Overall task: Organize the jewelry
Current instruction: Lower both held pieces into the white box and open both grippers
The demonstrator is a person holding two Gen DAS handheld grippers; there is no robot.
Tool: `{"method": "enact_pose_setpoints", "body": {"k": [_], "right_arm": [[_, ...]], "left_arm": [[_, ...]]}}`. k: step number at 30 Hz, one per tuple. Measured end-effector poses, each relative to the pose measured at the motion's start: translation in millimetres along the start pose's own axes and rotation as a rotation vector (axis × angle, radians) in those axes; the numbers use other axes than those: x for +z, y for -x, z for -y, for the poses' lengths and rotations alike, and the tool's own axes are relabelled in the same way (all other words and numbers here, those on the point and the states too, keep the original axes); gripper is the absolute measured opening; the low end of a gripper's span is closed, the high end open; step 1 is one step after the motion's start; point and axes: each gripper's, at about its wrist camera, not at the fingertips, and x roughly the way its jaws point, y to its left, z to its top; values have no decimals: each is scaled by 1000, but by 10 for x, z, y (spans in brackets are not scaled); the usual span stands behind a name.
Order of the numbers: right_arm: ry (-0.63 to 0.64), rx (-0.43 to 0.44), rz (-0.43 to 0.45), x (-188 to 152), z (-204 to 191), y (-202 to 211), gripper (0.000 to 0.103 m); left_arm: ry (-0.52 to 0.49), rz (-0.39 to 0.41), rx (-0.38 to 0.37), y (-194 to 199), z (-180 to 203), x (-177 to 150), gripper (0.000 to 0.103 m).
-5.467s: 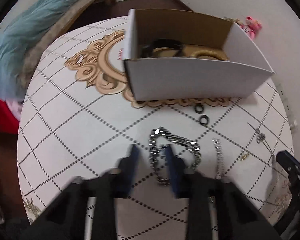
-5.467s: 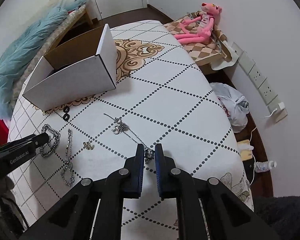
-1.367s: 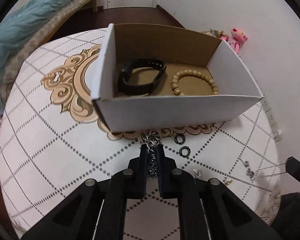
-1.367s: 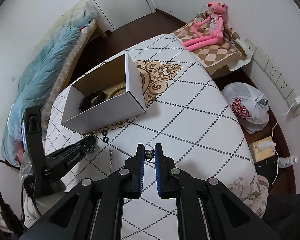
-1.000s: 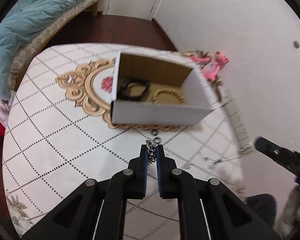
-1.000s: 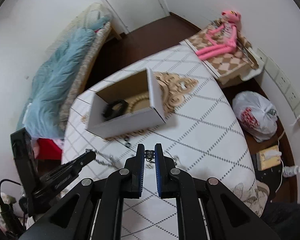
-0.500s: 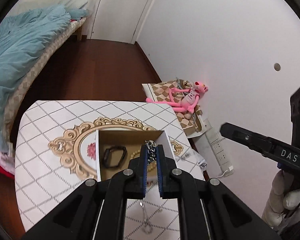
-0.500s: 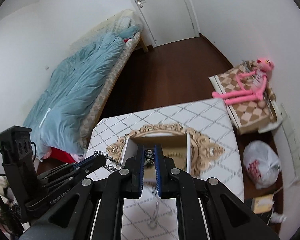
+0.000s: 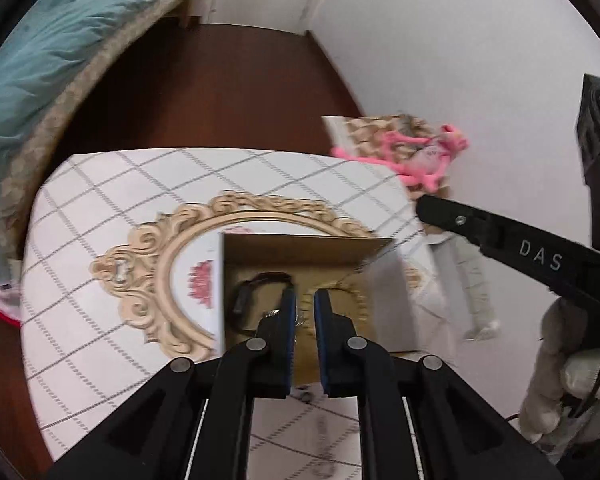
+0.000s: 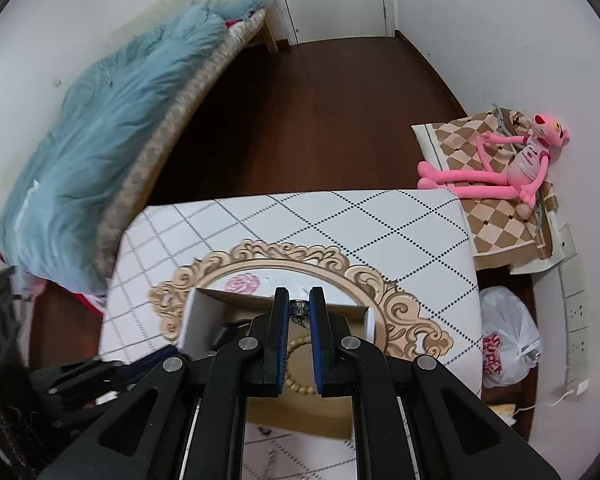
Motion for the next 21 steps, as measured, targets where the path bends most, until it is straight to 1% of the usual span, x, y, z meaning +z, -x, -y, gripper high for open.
{"method": "enact_pose_setpoints", "body": {"k": [1, 2, 4, 5, 6, 7, 10, 11, 12, 13, 14, 15, 17, 19, 20, 21], "right_arm": [[5, -8, -2, 11, 15, -41, 10], [10, -21, -7, 18, 19, -87, 10], [15, -30, -21, 23, 29, -167, 11], [21, -34, -35, 8, 30, -210, 11], [27, -34, -46, -6, 25, -239, 11], [31, -30, -63, -30, 18, -275, 11], [48, -28, -126, -144, 10, -371, 13], [43, -25, -139, -177, 20, -387, 21], [33, -15, -149, -213, 42, -389, 34], [26, -9, -148, -236, 55, -377, 40], [17, -9, -141, -253, 80, -353, 49], [8, -17, -133, -273, 105, -325, 53], [1, -34, -118, -315, 133, -257, 54], [3, -77, -102, -371, 151, -183, 69], [10, -92, -94, -403, 147, -156, 86], [15, -124, -86, -456, 146, -132, 97]], "left_arm": [[1, 0, 14, -11, -17, -4, 10], [3, 0, 23, -17, -38, -5, 14], [6, 3, 60, -28, -69, -1, 31], [6, 7, 78, -30, -89, -1, 55], [12, 16, 92, -20, -113, -8, 72], [20, 28, 106, 0, -142, -19, 74], [31, 44, 152, 25, -215, -39, 74], [34, 46, 170, 28, -240, -50, 74], [37, 52, 183, 32, -264, -58, 76], [40, 55, 198, 35, -279, -65, 79], [41, 57, 215, 34, -293, -78, 89], [39, 65, 235, 46, -304, -98, 96], [30, 79, 266, 62, -309, -128, 99], [18, 93, 319, 88, -300, -161, 103], [12, 96, 343, 94, -295, -179, 103], [10, 94, 350, 99, -295, -199, 103]]}}
